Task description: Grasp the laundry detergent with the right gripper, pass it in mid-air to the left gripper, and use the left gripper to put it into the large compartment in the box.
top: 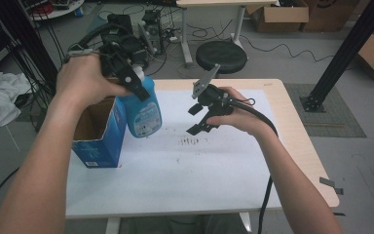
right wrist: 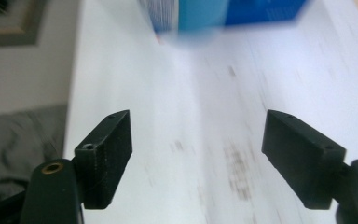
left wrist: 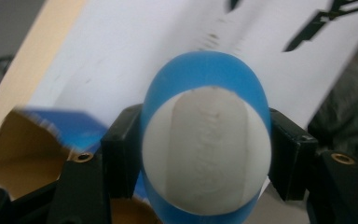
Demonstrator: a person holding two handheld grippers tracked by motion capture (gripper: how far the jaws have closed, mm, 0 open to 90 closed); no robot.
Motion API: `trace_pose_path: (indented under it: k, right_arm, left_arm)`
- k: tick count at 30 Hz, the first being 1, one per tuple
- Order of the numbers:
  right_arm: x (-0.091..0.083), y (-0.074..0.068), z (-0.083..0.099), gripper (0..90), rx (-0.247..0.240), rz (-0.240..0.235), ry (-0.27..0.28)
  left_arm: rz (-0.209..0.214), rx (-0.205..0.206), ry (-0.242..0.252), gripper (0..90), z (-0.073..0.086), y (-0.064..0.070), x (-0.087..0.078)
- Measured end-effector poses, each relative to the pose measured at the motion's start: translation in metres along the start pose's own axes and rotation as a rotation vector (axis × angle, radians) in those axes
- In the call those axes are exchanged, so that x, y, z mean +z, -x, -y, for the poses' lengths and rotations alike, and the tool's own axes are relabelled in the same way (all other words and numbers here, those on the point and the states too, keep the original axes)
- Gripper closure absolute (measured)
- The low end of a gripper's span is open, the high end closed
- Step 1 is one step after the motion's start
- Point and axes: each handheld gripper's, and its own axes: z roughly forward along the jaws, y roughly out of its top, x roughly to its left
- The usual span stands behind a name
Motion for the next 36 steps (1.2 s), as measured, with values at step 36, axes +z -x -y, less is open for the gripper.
trace_pose_path:
  k: [36]
  right_arm:
    - [-0.055, 0.011, 0.081, 25.4, 0.081, 0.137, -0.471]
  left_arm:
    - [-0.265, -0.728, -0.082, 38.6, 0.068, -0.086, -0.024]
